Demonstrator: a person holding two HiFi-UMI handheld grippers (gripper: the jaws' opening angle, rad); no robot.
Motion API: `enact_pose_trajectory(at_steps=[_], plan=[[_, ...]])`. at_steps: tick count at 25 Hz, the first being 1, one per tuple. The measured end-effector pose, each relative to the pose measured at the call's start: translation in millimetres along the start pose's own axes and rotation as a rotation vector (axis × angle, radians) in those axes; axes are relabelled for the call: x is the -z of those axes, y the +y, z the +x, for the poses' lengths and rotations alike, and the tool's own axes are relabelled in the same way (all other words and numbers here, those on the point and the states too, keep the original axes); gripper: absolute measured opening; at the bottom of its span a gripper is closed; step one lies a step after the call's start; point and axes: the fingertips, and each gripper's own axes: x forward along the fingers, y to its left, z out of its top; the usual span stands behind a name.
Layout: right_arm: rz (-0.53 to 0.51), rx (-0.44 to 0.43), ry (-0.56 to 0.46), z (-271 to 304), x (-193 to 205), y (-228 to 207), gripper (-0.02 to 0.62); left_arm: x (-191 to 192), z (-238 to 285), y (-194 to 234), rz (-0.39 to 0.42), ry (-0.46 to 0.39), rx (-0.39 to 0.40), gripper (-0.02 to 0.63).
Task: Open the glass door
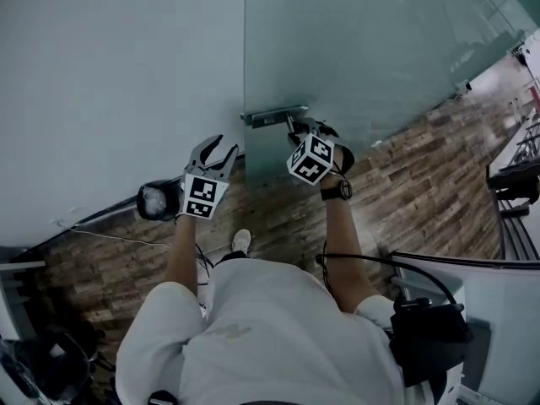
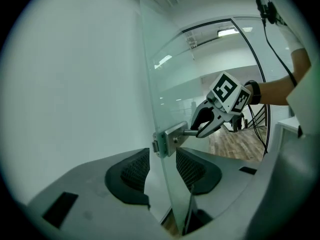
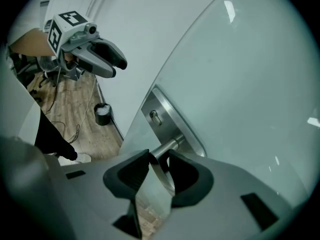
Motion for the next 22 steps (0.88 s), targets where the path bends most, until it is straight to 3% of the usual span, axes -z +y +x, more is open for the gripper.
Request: enact_pose_trajectory(at_steps=[5,10,17,22], plan=[[0.020,0.037,-0.013,9.1,-10.4,-15.9,0.126,-7.9,7.3,12.8,0.007,0.000,-0.025,0.169],[0.045,0.052,0.025,26.0,-20.5,-29.6,0.126,-24.4,19.2,23.7,-0.012,-0.055,-0.003,0.169],[0.089,0.094,0.116,55.5,-28.1,-50.7,0.126,-33.1,37.6,45.1,-0.130,-0.118,0.002,0.169],[0.097,0.117,0.117,63.2,-28.7,-60.3,0.124,-25.0,45.4,45.2,-0.216,-0.096,-0.026,0.168]])
